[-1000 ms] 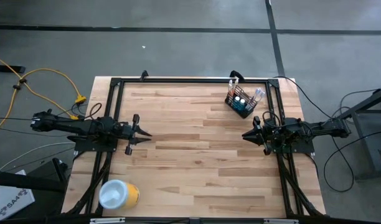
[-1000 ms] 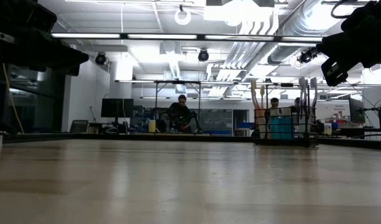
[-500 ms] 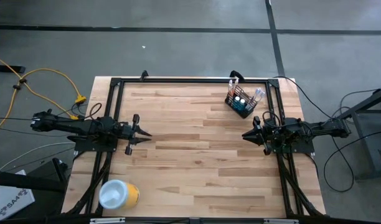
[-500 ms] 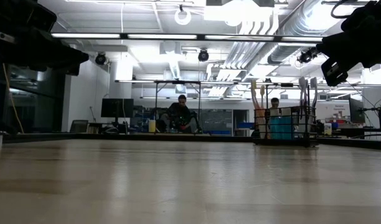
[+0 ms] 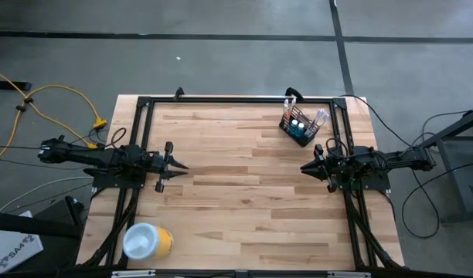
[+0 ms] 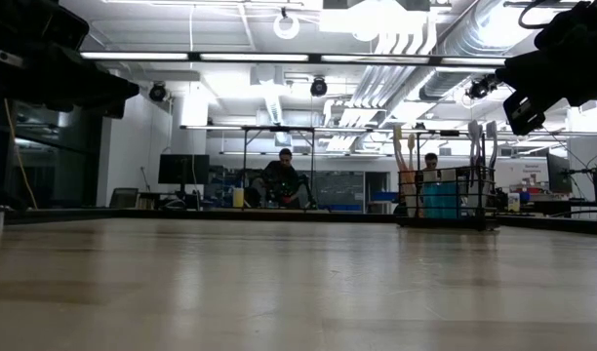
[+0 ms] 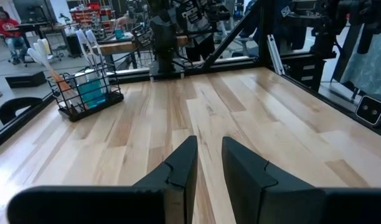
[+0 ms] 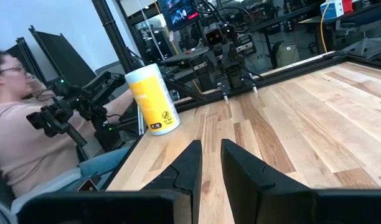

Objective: Pick & Place toothbrushing station
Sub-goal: Return to Home Position

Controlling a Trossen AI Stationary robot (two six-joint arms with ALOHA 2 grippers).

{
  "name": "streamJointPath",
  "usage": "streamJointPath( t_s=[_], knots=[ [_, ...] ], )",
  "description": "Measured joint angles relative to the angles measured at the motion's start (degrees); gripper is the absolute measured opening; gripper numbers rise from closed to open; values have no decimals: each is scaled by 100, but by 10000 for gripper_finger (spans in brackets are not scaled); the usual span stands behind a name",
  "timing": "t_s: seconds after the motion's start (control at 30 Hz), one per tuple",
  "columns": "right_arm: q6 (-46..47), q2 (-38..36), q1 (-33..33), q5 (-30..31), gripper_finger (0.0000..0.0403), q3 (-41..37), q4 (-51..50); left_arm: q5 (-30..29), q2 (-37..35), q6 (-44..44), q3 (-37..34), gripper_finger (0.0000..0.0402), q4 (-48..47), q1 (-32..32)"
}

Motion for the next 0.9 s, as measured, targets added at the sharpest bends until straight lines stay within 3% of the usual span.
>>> streamJointPath(
  t_s=[0.9],
  knots=[
    [0, 0, -1, 1, 52, -2, 0, 0, 0, 19, 0, 69, 0, 0]
  ],
)
